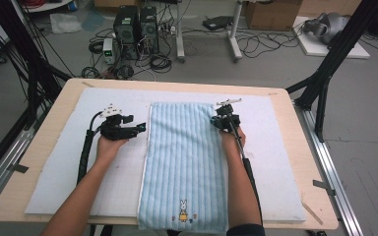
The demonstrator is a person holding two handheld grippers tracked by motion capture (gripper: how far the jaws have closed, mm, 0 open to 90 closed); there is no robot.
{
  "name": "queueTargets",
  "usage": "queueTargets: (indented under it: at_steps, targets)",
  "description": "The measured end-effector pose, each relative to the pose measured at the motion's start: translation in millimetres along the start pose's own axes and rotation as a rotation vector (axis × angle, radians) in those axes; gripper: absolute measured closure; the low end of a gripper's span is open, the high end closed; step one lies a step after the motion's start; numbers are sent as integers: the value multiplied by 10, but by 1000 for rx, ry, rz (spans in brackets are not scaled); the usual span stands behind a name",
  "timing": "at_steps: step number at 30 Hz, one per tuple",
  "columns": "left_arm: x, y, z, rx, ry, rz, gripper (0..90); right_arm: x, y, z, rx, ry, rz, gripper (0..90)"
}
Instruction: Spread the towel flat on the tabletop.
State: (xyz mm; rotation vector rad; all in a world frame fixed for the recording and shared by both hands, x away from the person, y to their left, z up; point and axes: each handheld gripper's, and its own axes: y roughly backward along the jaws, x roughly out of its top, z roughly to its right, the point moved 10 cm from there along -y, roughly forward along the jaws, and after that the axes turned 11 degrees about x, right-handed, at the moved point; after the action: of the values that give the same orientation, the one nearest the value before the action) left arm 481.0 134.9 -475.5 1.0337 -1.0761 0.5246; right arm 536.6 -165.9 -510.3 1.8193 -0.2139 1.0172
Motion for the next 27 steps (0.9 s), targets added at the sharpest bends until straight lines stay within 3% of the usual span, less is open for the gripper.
queueTargets:
  at_steps: [6, 7, 9, 12, 18, 19, 22, 24, 26, 27]
  targets:
    - [-17, -3, -12, 5, 4, -4, 287, -33, 56, 171, -90, -24, -8, 857]
    - [-17, -5, -12, 5, 6, -4, 287, -34, 56, 171, -89, -24, -10, 837]
    - [-16, -11, -10, 5, 8, -3, 287, -17, 55, 168, -75, -26, -4, 651]
    - [-19, -29, -3, 10, 11, -2, 289, 98, 119, 200, -36, -48, 75, 606]
    - [9, -57, -14, 30, 25, 13, 298, 213, 112, 379, -58, -78, 95, 576]
    - [11, -55, -27, 36, 22, 14, 298, 216, 74, 377, -41, -99, 93, 577]
    - [3, -48, -82, 52, 28, 0, 298, 217, -66, 332, -24, -80, 68, 628]
    - [14, -42, -116, 59, 41, -6, 296, 180, -148, 309, -38, -63, 44, 684]
    - [40, -43, -129, 65, 44, -9, 290, 167, -161, 333, -51, -95, 63, 768]
    - [55, -45, -125, 66, 43, -13, 290, 164, -151, 345, -53, -101, 63, 851]
